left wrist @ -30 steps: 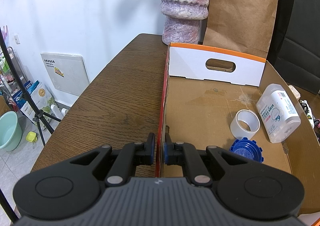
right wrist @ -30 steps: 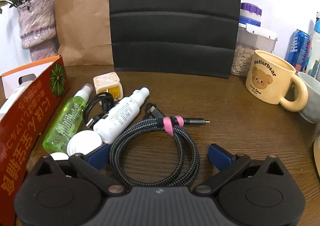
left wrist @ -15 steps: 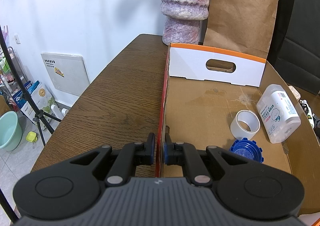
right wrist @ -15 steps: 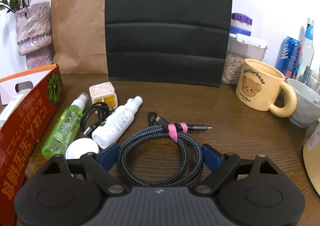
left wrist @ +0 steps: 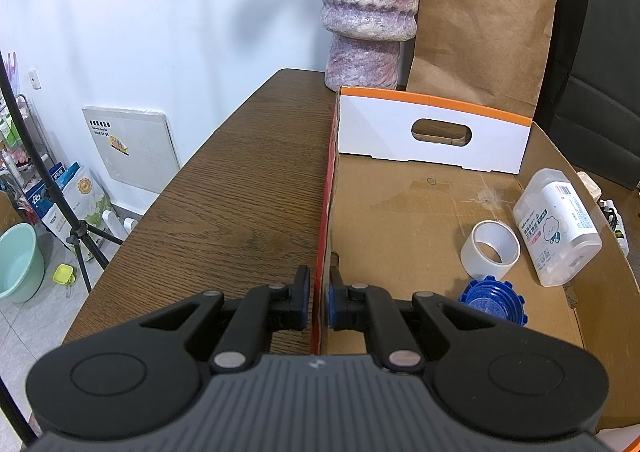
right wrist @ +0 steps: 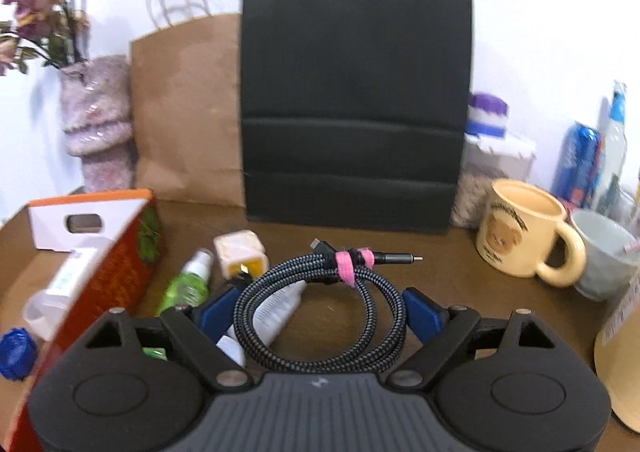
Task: Organize rigid objects
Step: 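Grasp the braided black cable with the right gripper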
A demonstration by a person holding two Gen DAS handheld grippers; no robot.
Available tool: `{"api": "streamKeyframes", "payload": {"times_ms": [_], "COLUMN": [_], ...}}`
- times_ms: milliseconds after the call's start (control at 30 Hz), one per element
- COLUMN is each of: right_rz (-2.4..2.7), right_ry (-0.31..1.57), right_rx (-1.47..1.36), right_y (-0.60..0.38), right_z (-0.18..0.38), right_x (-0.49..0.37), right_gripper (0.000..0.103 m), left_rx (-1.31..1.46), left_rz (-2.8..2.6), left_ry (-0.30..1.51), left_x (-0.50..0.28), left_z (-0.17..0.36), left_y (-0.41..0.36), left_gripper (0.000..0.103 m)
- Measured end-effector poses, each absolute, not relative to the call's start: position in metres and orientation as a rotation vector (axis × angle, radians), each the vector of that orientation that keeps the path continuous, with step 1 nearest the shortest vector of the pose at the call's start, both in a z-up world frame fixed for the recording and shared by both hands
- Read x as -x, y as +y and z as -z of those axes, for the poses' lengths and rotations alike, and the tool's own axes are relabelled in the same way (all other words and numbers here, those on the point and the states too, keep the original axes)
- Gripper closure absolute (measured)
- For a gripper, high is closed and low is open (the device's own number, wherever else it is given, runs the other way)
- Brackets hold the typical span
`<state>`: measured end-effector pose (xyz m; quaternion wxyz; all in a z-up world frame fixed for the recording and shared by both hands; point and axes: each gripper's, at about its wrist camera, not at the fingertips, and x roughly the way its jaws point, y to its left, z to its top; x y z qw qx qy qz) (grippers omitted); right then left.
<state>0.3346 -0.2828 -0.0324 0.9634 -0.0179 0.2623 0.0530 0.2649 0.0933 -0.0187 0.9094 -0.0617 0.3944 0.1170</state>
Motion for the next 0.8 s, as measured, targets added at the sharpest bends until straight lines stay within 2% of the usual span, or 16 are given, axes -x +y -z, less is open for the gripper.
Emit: {"api": "streamKeyframes", "payload": {"times_ms": [800], "right_rz": [-0.387], "right_ry": [0.406], "right_rx": [0.098], "right_y": [-0.177], "right_z": [-0.009], "right_x": [-0.318], "right_gripper": [0.015], "left_rx": [0.126], "left_rz": [-0.242], "left_ry": [0.813], "left_x": [-0.265], "left_z": [0.019], "left_y": [0.093], "left_gripper": [0.093]}}
